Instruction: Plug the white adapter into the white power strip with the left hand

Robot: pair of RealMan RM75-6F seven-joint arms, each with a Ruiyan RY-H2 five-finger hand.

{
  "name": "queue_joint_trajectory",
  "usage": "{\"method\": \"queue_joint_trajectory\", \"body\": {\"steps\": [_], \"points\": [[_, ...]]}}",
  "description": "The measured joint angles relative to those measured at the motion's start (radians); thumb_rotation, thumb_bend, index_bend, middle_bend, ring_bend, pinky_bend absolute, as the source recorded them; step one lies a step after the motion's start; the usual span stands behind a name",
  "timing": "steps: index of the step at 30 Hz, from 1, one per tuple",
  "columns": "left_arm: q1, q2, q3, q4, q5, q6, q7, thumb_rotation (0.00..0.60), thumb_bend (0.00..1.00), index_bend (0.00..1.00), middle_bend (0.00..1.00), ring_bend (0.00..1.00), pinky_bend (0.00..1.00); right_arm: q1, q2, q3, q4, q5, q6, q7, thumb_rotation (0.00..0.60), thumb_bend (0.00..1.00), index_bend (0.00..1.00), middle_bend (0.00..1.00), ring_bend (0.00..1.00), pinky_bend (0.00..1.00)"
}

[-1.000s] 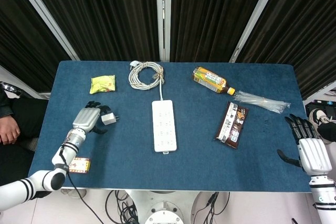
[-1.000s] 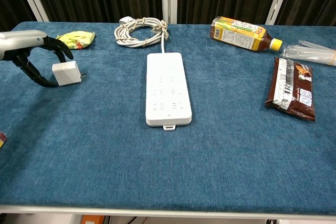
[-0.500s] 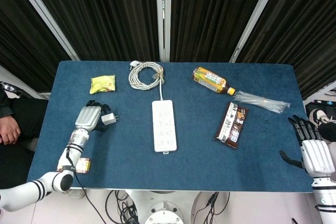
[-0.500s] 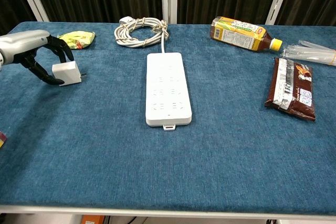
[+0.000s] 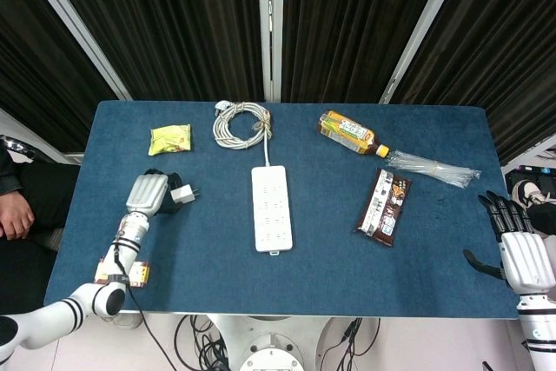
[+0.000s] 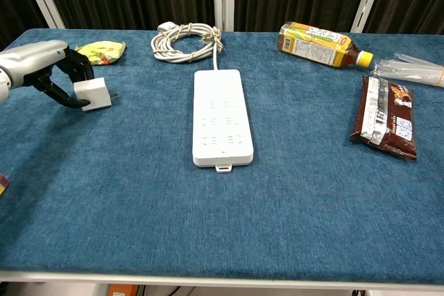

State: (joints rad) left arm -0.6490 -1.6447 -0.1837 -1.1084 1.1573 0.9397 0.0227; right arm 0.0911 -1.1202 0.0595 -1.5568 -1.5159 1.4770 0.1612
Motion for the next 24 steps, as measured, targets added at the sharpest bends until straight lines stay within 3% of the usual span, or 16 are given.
{"method": "queue_joint_trajectory", "body": {"steps": [7, 13, 19, 24], "points": [[-0.033, 0.104, 0.019, -0.06, 0.09, -0.021, 0.031, 0.6, 0.45, 0.55, 0.6, 0.39, 0.25, -0.007, -0.002, -0.002, 0.004, 0.0, 0.005, 0.003, 0.6, 0.15, 0.0, 0.01, 0.0, 0.0], [-0.089, 0.194, 0.039, -0.149, 0.1, -0.086, 0.238, 0.6, 0.45, 0.55, 0.59, 0.39, 0.25, -0.013, -0.003, -0.004, 0.006, 0.001, 0.01, 0.006, 0.6, 0.15, 0.0, 0.01, 0.0, 0.0], [-0.16, 0.251, 0.056, -0.268, -0.011, -0.15, 0.559, 0.6, 0.45, 0.54, 0.59, 0.39, 0.25, -0.015, -0.006, -0.004, 0.014, 0.004, 0.006, 0.014, 0.6, 0.15, 0.0, 0.01, 0.0, 0.0], [-0.235, 0.26, 0.078, -0.351, -0.21, -0.171, 0.791, 0.6, 0.45, 0.54, 0.58, 0.39, 0.24, -0.017, -0.004, -0.003, 0.021, 0.007, 0.006, 0.022, 0.6, 0.15, 0.0, 0.01, 0.0, 0.0]]}}
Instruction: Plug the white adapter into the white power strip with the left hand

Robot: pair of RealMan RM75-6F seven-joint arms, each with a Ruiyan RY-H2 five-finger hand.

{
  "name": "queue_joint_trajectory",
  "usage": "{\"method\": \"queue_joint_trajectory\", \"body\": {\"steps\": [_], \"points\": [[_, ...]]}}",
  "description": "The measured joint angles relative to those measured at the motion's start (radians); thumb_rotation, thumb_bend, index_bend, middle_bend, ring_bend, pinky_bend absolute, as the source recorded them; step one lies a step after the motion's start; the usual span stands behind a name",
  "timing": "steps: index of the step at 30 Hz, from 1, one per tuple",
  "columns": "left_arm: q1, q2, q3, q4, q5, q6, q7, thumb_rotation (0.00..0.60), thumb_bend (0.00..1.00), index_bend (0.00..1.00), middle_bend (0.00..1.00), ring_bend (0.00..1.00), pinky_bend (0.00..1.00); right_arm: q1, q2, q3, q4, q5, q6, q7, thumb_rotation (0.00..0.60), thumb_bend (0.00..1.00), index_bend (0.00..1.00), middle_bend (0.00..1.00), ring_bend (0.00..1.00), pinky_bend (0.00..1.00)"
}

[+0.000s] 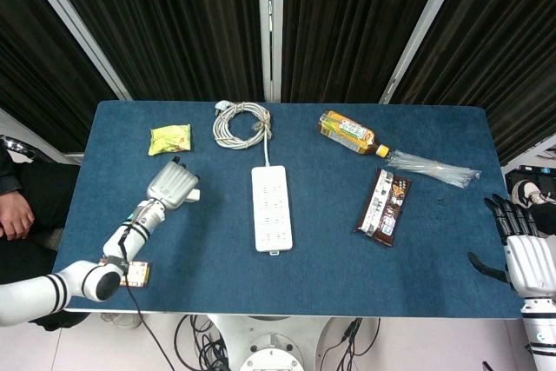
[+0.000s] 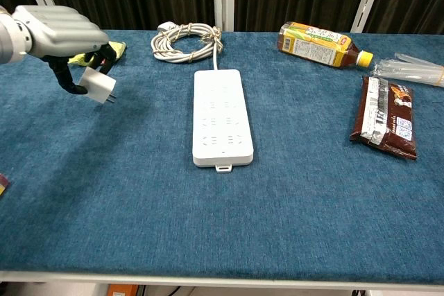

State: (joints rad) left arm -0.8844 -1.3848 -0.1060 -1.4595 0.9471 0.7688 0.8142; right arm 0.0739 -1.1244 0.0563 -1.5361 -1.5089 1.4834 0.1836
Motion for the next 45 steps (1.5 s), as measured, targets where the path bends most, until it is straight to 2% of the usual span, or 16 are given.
{"method": "queue_joint_trajectory", "body": {"steps": [6, 16, 22, 32, 38, 45], "points": [[-0.083, -0.003, 0.04, -0.056, -0.182, 0.017, 0.133, 0.6, 0.45, 0.52, 0.57, 0.39, 0.24, -0.004, -0.005, 0.0, 0.015, 0.007, -0.004, 0.015, 0.6, 0.15, 0.0, 0.01, 0.0, 0.0], [-0.156, -0.014, 0.096, -0.077, -0.273, 0.057, 0.213, 0.6, 0.45, 0.51, 0.56, 0.39, 0.22, -0.003, -0.011, 0.0, 0.022, 0.004, -0.007, 0.016, 0.6, 0.15, 0.0, 0.01, 0.0, 0.0], [-0.217, -0.022, 0.125, -0.096, -0.355, 0.091, 0.322, 0.6, 0.45, 0.5, 0.56, 0.39, 0.21, -0.006, -0.011, 0.0, 0.023, 0.007, -0.007, 0.018, 0.6, 0.15, 0.0, 0.01, 0.0, 0.0], [-0.339, -0.082, 0.181, -0.119, -0.6, 0.187, 0.561, 0.6, 0.45, 0.5, 0.55, 0.39, 0.19, -0.01, -0.009, 0.001, 0.031, 0.009, -0.006, 0.03, 0.6, 0.15, 0.0, 0.01, 0.0, 0.0], [-0.41, -0.145, 0.197, -0.116, -0.749, 0.232, 0.663, 0.6, 0.45, 0.49, 0.54, 0.39, 0.19, -0.012, -0.013, 0.0, 0.048, 0.013, -0.01, 0.048, 0.6, 0.15, 0.0, 0.02, 0.0, 0.0], [-0.461, -0.191, 0.193, -0.107, -0.839, 0.272, 0.722, 0.6, 0.44, 0.43, 0.51, 0.38, 0.17, -0.012, -0.016, 0.002, 0.061, 0.015, -0.014, 0.063, 0.6, 0.15, 0.0, 0.02, 0.0, 0.0]]}}
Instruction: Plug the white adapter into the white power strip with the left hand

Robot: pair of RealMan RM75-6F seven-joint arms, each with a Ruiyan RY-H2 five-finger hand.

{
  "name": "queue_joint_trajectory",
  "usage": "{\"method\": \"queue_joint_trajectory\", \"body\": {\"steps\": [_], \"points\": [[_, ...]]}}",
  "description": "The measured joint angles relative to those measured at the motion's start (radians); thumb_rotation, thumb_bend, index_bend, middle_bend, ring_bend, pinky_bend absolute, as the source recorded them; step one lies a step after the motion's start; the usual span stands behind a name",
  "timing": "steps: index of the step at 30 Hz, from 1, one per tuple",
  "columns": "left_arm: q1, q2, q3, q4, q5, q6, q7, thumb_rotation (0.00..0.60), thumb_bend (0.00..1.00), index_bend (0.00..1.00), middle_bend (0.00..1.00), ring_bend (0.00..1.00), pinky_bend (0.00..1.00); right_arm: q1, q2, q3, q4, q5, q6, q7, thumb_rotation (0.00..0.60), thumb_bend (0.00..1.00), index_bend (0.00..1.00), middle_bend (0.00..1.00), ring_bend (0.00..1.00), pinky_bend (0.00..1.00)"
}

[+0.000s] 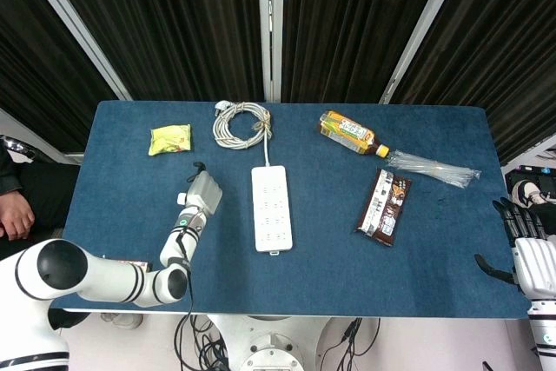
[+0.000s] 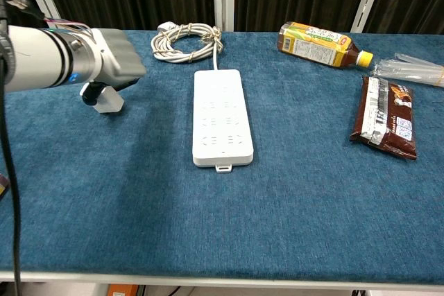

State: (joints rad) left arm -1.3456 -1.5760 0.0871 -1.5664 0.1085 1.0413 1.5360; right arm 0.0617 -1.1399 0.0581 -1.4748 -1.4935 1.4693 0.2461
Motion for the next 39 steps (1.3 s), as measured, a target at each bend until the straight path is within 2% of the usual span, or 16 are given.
{"method": "queue_joint_trajectory", "body": {"steps": [6, 16, 29, 35, 39], "points": [[-0.036, -0.02, -0.021, 0.001, -0.036, 0.02, 0.027, 0.6, 0.42, 0.37, 0.46, 0.36, 0.16, -0.004, -0.001, 0.001, 0.01, 0.005, 0.0, 0.011, 0.6, 0.15, 0.0, 0.02, 0.0, 0.0], [-0.051, -0.025, -0.025, 0.003, -0.054, 0.023, 0.029, 0.6, 0.42, 0.33, 0.43, 0.33, 0.16, -0.007, -0.004, 0.002, 0.026, 0.009, -0.002, 0.031, 0.6, 0.15, 0.0, 0.02, 0.0, 0.0], [-0.03, 0.036, -0.023, -0.072, -0.019, 0.046, -0.042, 0.6, 0.41, 0.21, 0.32, 0.28, 0.15, -0.005, -0.007, 0.003, 0.032, 0.001, 0.0, 0.038, 0.6, 0.15, 0.0, 0.02, 0.0, 0.0], [0.015, 0.077, -0.049, -0.116, 0.052, 0.045, -0.175, 0.6, 0.22, 0.21, 0.3, 0.28, 0.17, -0.006, -0.008, 0.002, 0.042, -0.004, 0.001, 0.051, 0.6, 0.15, 0.0, 0.02, 0.0, 0.0], [0.083, 0.103, -0.08, -0.131, 0.137, 0.038, -0.363, 0.6, 0.19, 0.27, 0.31, 0.28, 0.18, -0.003, -0.008, 0.001, 0.051, -0.01, -0.001, 0.06, 0.6, 0.15, 0.0, 0.02, 0.0, 0.0]]}}
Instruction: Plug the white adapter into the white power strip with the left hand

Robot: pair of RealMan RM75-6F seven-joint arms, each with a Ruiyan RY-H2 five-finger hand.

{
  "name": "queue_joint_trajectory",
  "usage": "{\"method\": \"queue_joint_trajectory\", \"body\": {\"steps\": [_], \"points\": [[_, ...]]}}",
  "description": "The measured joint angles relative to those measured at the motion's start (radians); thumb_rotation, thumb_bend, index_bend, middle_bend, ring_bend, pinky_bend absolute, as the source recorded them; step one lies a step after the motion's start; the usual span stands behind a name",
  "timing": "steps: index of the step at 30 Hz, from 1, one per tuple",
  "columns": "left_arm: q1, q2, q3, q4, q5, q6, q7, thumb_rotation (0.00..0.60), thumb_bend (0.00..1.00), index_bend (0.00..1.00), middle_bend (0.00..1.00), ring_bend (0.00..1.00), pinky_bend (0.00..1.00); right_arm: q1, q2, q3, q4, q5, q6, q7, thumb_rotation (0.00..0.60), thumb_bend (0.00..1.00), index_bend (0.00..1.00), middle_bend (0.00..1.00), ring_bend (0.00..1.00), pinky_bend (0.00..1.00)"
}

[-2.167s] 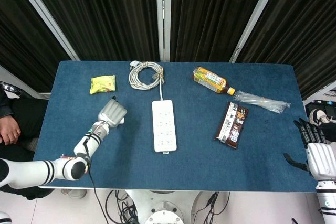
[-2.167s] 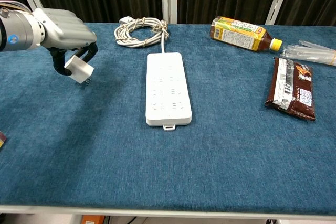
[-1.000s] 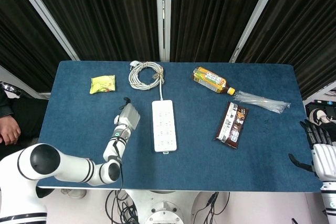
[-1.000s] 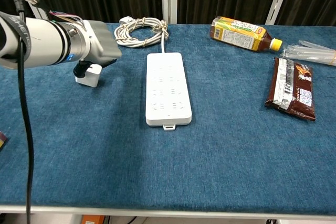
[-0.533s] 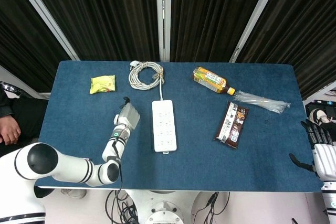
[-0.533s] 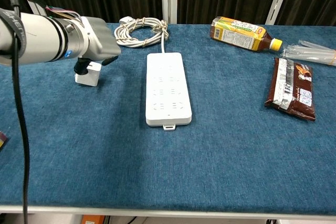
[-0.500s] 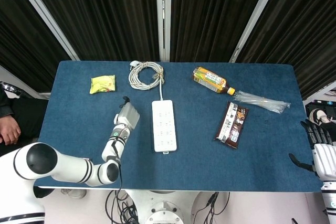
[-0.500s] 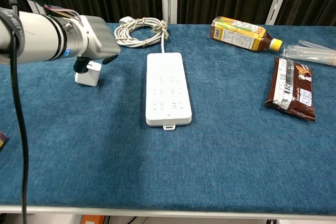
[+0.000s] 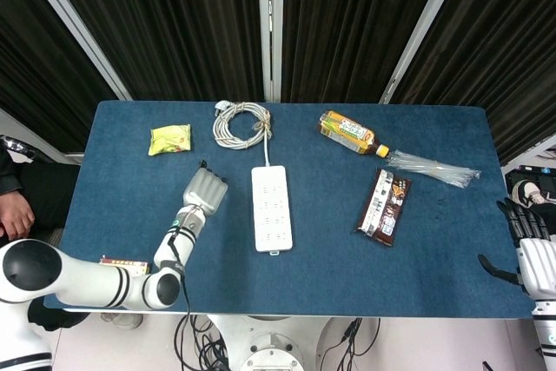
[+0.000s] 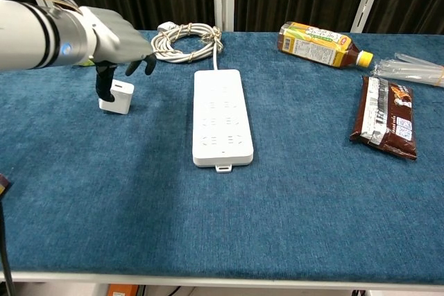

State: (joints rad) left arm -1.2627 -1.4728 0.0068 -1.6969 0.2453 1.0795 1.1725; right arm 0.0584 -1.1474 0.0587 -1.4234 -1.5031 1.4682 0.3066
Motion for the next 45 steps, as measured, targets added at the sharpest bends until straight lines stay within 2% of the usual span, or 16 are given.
{"method": "queue_joint_trajectory", "body": {"steps": [8, 12, 18, 26, 32, 45], "points": [[0.21, 0.015, -0.038, 0.024, 0.261, 0.018, -0.411, 0.6, 0.19, 0.32, 0.32, 0.27, 0.19, 0.009, 0.038, 0.015, -0.019, -0.017, 0.024, -0.021, 0.6, 0.15, 0.0, 0.02, 0.0, 0.0], [0.291, -0.014, -0.041, 0.066, 0.367, 0.063, -0.488, 0.6, 0.2, 0.31, 0.31, 0.27, 0.18, 0.016, 0.07, 0.022, -0.06, -0.03, 0.033, -0.056, 0.6, 0.15, 0.0, 0.02, 0.0, 0.0], [0.334, -0.078, -0.043, 0.125, 0.415, 0.1, -0.493, 0.6, 0.21, 0.31, 0.32, 0.26, 0.18, 0.028, 0.096, 0.027, -0.103, -0.039, 0.031, -0.091, 0.6, 0.15, 0.0, 0.02, 0.0, 0.0], [0.345, -0.14, -0.08, 0.182, 0.444, 0.116, -0.457, 0.6, 0.22, 0.36, 0.38, 0.27, 0.18, 0.028, 0.09, 0.023, -0.104, -0.033, 0.028, -0.091, 0.6, 0.15, 0.0, 0.02, 0.0, 0.0], [0.354, -0.172, -0.096, 0.221, 0.442, 0.116, -0.414, 0.6, 0.23, 0.4, 0.43, 0.31, 0.2, 0.026, 0.087, 0.021, -0.098, -0.027, 0.026, -0.085, 0.6, 0.15, 0.0, 0.02, 0.0, 0.0], [0.38, -0.197, -0.132, 0.259, 0.428, 0.083, -0.39, 0.6, 0.25, 0.42, 0.43, 0.31, 0.2, 0.032, 0.079, 0.018, -0.089, -0.019, 0.01, -0.078, 0.6, 0.15, 0.0, 0.03, 0.0, 0.0]]}}
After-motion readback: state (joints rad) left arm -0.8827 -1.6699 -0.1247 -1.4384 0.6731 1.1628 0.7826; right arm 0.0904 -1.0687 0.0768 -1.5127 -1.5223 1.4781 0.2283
